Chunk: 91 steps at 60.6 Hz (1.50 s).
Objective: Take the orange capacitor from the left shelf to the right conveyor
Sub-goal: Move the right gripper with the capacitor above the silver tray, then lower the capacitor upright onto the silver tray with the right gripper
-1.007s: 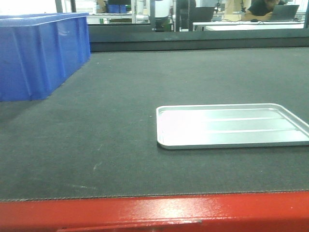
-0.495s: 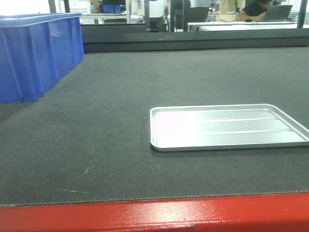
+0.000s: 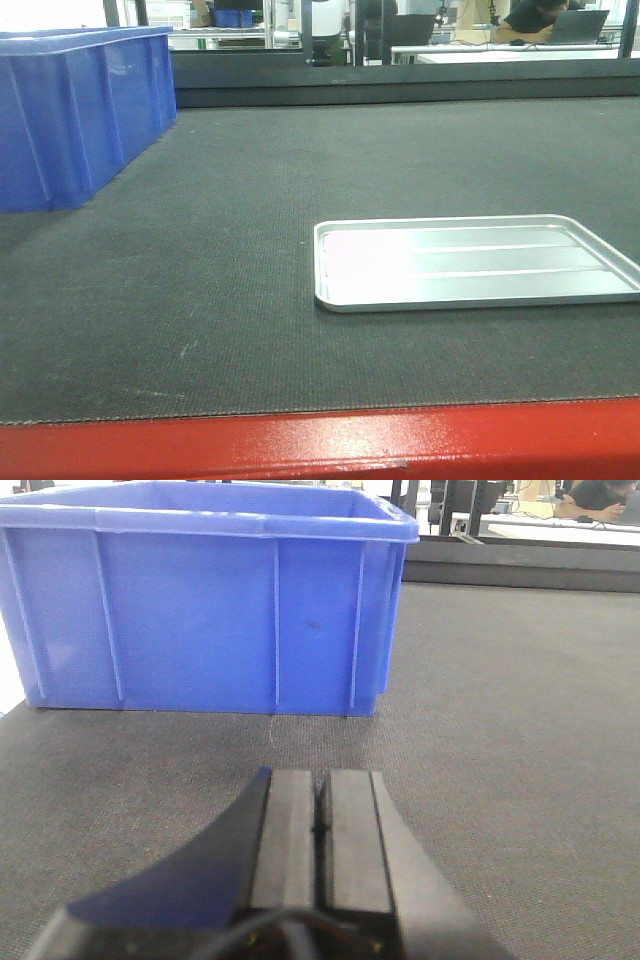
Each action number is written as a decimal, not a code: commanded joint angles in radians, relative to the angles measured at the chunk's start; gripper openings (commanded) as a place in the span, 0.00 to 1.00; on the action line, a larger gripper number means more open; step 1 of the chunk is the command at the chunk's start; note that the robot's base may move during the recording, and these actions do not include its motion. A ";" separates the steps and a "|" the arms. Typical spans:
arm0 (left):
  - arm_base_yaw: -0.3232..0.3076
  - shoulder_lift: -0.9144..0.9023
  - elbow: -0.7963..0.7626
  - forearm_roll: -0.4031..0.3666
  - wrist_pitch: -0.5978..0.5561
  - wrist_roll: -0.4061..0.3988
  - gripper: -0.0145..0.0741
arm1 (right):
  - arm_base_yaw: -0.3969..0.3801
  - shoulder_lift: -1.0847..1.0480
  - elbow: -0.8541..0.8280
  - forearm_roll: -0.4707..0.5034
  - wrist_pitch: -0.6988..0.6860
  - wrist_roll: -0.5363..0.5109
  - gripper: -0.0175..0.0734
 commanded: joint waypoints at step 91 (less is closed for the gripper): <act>-0.004 -0.011 -0.005 -0.002 -0.087 -0.002 0.02 | 0.041 1.508 0.080 -0.006 -1.537 -0.111 0.26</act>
